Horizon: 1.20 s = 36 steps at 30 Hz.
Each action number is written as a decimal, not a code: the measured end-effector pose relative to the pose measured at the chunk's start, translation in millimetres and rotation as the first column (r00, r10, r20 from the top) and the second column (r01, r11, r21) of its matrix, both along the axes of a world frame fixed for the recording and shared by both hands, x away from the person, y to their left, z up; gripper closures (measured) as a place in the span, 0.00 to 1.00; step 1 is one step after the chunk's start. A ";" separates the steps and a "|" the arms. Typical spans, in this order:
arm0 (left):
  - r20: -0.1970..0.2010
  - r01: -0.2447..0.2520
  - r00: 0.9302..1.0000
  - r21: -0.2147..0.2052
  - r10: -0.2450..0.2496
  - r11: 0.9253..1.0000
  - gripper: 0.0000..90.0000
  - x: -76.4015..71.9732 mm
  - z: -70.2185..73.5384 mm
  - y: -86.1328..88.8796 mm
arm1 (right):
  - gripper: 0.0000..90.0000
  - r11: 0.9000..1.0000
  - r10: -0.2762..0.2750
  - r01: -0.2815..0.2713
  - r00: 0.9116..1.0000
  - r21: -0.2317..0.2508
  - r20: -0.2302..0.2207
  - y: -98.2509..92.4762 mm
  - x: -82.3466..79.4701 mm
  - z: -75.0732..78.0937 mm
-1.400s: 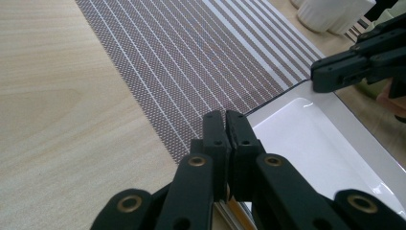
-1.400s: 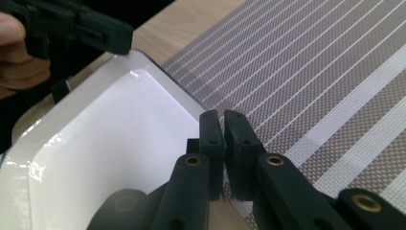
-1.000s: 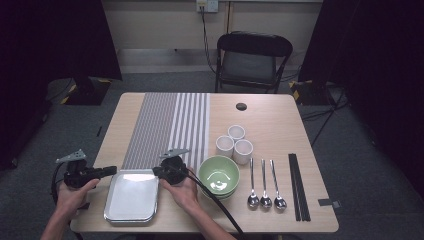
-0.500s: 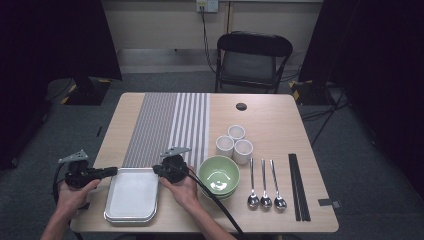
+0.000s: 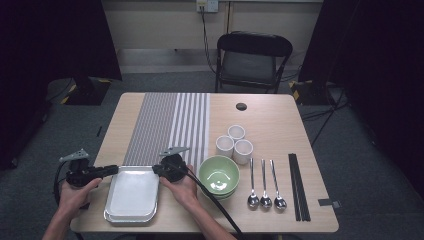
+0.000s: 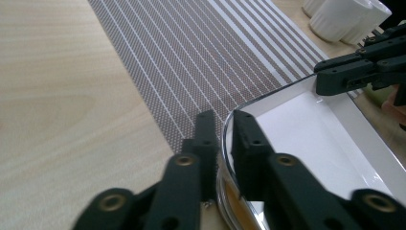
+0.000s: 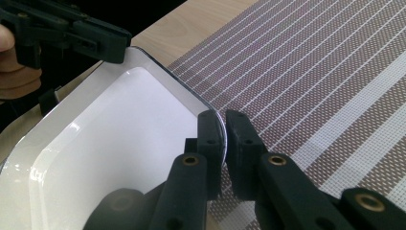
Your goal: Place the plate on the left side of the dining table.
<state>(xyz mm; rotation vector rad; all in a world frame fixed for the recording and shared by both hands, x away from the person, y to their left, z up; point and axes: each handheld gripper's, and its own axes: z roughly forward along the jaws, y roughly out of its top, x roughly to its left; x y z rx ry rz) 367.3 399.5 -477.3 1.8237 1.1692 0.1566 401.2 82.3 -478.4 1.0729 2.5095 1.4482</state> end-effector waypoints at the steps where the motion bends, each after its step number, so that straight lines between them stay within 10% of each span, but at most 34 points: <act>1: -0.001 0.004 1.000 -0.002 -0.004 1.000 0.83 -1.4 -1.5 0.6 | 0.94 1.000 0.002 -0.002 1.000 0.000 0.001 0.0 -0.1 -0.2; 10: 0.013 0.014 1.000 -0.033 -0.013 0.999 0.98 3.2 2.0 0.9 | 0.95 1.000 0.006 -0.006 1.000 0.002 0.001 0.1 0.6 -0.2; 36: 0.022 0.017 1.000 -0.009 -0.017 1.000 0.98 33.9 9.2 -7.7 | 0.89 0.999 -0.046 0.046 0.999 0.004 -0.002 0.6 15.2 1.6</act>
